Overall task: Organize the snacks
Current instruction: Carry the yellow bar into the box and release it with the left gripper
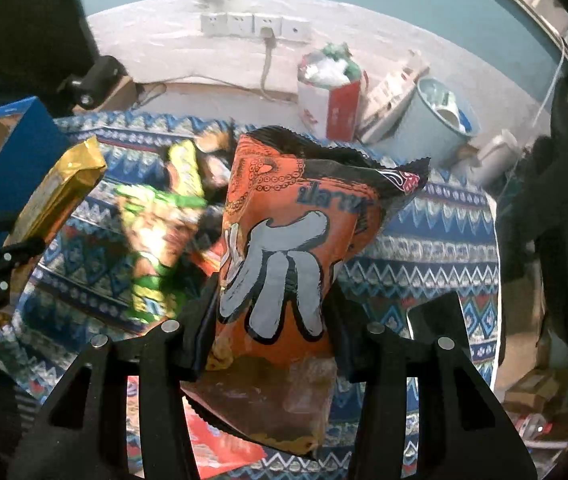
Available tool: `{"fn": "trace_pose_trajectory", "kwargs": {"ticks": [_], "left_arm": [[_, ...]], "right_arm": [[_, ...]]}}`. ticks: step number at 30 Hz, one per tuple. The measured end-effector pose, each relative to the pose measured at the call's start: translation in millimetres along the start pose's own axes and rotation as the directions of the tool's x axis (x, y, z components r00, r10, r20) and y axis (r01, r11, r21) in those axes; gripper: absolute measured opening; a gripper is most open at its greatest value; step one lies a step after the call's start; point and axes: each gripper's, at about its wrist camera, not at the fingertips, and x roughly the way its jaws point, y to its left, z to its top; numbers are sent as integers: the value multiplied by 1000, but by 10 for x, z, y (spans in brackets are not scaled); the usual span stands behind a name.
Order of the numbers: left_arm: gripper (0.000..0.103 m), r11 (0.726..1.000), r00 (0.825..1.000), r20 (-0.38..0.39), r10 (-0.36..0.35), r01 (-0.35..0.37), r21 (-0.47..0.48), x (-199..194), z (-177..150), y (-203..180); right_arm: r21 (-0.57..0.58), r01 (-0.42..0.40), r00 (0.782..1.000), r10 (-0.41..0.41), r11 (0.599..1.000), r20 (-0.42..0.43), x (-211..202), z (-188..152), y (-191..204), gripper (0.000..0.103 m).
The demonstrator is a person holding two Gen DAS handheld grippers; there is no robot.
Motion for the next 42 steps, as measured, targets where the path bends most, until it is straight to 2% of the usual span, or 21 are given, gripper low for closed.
{"fn": "trace_pose_trajectory", "kwargs": {"ticks": [21, 28, 42], "left_arm": [[28, 994, 991, 120, 55, -43, -102, -494, -145, 642], [28, 987, 990, 131, 55, -34, -159, -582, -251, 923], [28, 961, 987, 122, 107, -71, -269, -601, -535, 1512]], "right_arm": [[-124, -92, 990, 104, 988, 100, -368, 442, 745, 47], [-166, -113, 985, 133, 980, 112, -418, 579, 1013, 47], [-243, -149, 976, 181, 959, 117, -438, 866, 1636, 47]]}}
